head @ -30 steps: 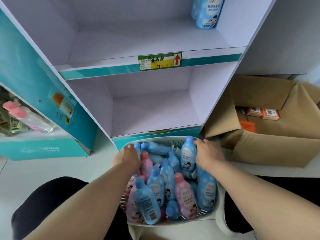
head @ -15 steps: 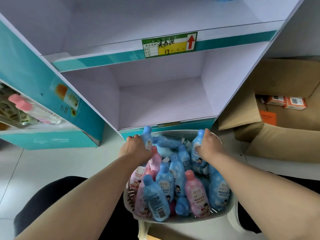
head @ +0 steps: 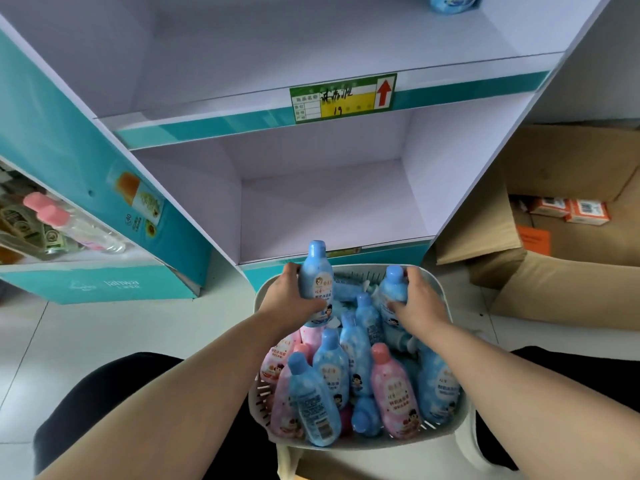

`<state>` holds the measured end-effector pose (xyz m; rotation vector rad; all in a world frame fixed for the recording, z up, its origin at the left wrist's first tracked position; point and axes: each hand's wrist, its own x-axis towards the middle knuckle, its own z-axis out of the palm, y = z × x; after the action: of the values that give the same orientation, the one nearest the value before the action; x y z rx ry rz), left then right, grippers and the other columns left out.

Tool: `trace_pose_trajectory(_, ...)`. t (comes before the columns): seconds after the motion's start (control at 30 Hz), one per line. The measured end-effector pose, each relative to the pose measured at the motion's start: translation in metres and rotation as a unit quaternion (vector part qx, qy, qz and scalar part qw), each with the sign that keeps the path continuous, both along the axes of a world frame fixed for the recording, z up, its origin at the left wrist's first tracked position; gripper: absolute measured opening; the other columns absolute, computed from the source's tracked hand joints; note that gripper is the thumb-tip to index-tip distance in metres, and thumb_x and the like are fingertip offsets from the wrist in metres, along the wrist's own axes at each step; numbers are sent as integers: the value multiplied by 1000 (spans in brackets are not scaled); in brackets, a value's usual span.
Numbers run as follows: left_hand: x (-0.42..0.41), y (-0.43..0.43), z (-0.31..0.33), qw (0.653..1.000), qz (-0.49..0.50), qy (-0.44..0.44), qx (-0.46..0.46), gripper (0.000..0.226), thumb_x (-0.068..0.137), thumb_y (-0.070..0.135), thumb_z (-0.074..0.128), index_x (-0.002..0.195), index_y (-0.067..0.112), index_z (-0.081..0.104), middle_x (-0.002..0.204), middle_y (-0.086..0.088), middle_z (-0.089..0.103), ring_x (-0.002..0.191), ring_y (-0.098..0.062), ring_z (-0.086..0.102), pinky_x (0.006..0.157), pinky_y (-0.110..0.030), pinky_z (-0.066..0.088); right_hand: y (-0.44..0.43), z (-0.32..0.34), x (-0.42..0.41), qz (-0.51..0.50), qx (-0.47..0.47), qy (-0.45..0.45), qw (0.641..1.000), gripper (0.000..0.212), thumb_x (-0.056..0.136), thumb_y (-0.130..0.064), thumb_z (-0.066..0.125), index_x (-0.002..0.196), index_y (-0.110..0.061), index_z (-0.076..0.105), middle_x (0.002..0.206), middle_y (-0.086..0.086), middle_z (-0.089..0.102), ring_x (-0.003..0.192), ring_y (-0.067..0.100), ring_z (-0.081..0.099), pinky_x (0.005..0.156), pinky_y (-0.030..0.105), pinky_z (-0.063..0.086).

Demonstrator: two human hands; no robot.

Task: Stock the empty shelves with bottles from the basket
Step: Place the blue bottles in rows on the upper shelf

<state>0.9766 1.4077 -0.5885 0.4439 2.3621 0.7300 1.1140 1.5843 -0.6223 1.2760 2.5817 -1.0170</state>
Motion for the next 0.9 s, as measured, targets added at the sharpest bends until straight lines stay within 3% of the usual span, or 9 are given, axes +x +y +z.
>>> trace_pose_trajectory(0.17, 18, -2, 21, 998, -6, 11, 64, 60, 71, 24, 79, 119, 26, 42, 109, 1, 62, 100, -23, 62, 81, -45, 57, 4, 40, 14, 3, -28, 130, 991, 51, 77, -12, 74, 120, -17, 46, 121, 5, 55, 111, 25, 54, 92, 38, 44)
trace_pose_trajectory(0.3, 32, 2, 56, 989, 0, 35, 141, 60, 72, 10, 79, 120, 18, 44, 107, -3, 61, 97, -24, 61, 84, -43, 54, 0, 83, 29, 11, -25, 186, 982, 53, 79, -9, 72, 124, -21, 46, 122, -1, 55, 109, 19, 54, 86, 27, 40)
trace_pose_trajectory(0.43, 48, 7, 101, 975, 11, 61, 213, 64, 74, 7, 78, 126, 18, 42, 107, 0, 59, 95, -22, 59, 86, -41, 52, -9, 131, 50, 12, 6, 256, 967, 54, 81, -6, 69, 126, -19, 42, 126, -1, 54, 113, 19, 52, 87, 25, 38)
trace_pose_trajectory(0.57, 64, 15, 153, 951, -14, 92, 294, 75, 73, 3, 77, 130, 31, 37, 106, 2, 60, 93, -21, 62, 87, -44, 54, -10, 188, 74, 11, 47, 306, 951, 54, 85, -10, 66, 129, -16, 34, 128, -3, 50, 113, 16, 50, 89, 28, 39)
trace_pose_trajectory(0.77, 66, 45, 229, 920, -42, 139, 363, 77, 72, 1, 77, 130, 32, 36, 111, -3, 61, 98, -22, 63, 85, -42, 56, 11, 255, 86, 17, 67, 398, 915, 46, 85, -15, 67, 120, -29, 40, 124, -2, 52, 111, 17, 52, 92, 35, 44)
trace_pose_trajectory(0.9, 53, 82, 268, 903, -40, 179, 388, 75, 73, -2, 75, 130, 29, 37, 117, 1, 56, 99, -21, 63, 82, -38, 57, 38, 270, 80, 3, 61, 432, 900, 46, 85, -13, 67, 121, -28, 43, 124, 0, 52, 111, 17, 53, 95, 39, 47)
